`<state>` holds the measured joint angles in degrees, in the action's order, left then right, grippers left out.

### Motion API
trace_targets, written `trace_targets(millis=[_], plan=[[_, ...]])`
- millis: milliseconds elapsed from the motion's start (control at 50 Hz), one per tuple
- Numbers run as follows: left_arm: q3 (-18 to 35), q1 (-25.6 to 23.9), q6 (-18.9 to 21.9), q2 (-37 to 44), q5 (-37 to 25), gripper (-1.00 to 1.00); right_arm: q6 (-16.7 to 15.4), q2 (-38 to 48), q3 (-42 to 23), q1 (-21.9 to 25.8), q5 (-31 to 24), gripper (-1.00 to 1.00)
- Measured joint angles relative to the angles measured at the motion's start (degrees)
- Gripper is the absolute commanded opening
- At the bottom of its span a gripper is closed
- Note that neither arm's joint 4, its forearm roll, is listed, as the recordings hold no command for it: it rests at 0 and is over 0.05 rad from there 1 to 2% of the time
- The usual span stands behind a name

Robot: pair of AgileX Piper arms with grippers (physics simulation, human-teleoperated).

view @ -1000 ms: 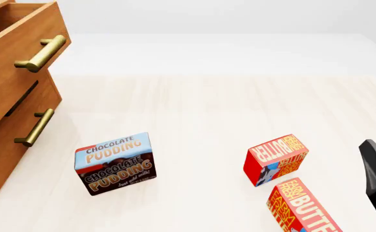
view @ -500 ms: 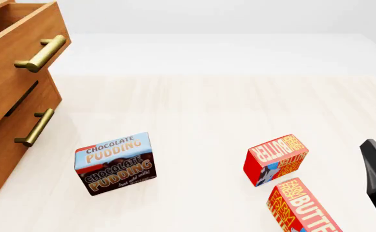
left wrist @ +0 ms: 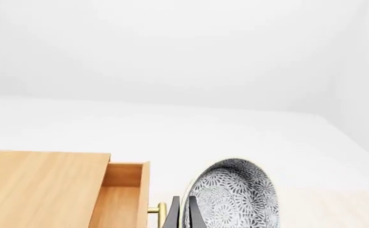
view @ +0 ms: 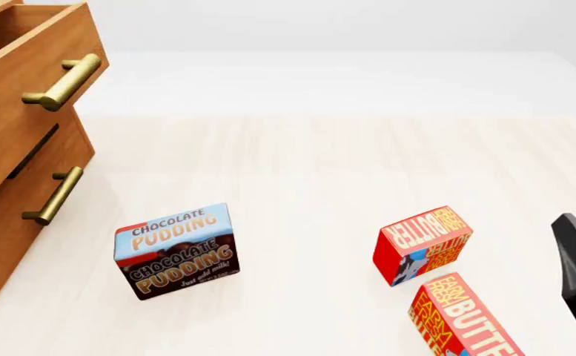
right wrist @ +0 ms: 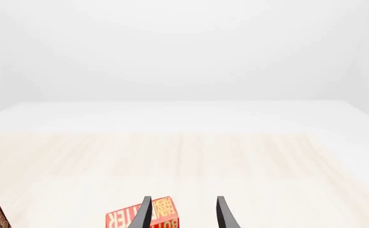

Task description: Put the bowl in the top drawer of the cabinet.

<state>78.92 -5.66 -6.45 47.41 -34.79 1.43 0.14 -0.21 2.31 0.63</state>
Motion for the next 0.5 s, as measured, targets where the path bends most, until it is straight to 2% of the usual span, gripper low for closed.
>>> trace_targets(millis=[180, 500], plan=[[0.17, 1.53, -1.17, 0.76, -0.79, -1.0, 0.05, 0.01, 0.0, 0.02, -0.03, 1.0], [2.69, 6.09, -7.14, 5.34, -4.52, -1.0, 0.09, -0.01, 0.0, 0.09, 0.02, 1.0]])
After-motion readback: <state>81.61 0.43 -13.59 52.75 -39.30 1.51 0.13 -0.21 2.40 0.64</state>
